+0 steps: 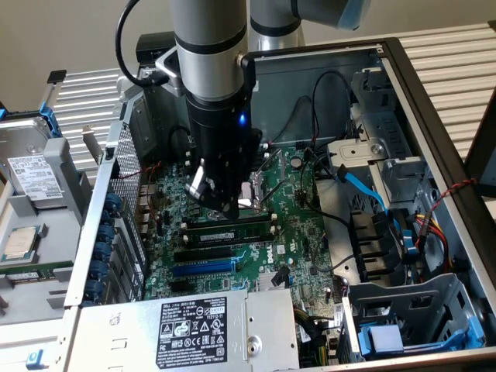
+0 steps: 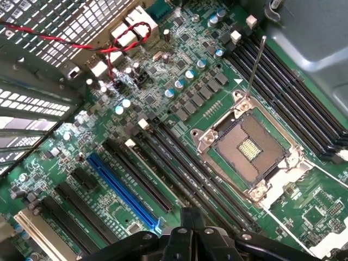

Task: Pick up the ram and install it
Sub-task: 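Press down the ram until it locks into place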

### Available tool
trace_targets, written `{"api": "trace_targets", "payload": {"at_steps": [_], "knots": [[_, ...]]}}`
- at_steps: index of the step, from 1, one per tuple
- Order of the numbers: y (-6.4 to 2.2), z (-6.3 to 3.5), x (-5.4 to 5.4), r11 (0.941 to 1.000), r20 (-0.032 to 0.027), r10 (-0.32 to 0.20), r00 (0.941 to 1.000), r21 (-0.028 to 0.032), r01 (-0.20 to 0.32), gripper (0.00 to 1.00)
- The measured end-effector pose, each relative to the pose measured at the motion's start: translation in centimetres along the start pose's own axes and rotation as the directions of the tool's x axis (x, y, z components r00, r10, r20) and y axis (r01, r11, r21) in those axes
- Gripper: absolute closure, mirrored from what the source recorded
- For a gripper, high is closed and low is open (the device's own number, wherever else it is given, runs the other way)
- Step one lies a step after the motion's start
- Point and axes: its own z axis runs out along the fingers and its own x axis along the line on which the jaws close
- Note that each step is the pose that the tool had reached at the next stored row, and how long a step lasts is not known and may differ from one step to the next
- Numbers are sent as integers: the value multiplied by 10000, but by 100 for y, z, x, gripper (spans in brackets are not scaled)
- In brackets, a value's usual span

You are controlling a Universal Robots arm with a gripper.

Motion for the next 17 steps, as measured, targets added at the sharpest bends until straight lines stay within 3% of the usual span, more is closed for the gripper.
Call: {"api": "trace_targets", "payload": {"at_steps": [8, 13, 17], "knots": [[0, 0, 0, 9932, 11, 1161, 9932, 20, -1161, 89], [0, -1, 0, 9825, 17, 1860, 9826, 32, -1860, 89], [0, -1, 0, 9705, 25, 2412, 9705, 40, -2412, 89]]}}
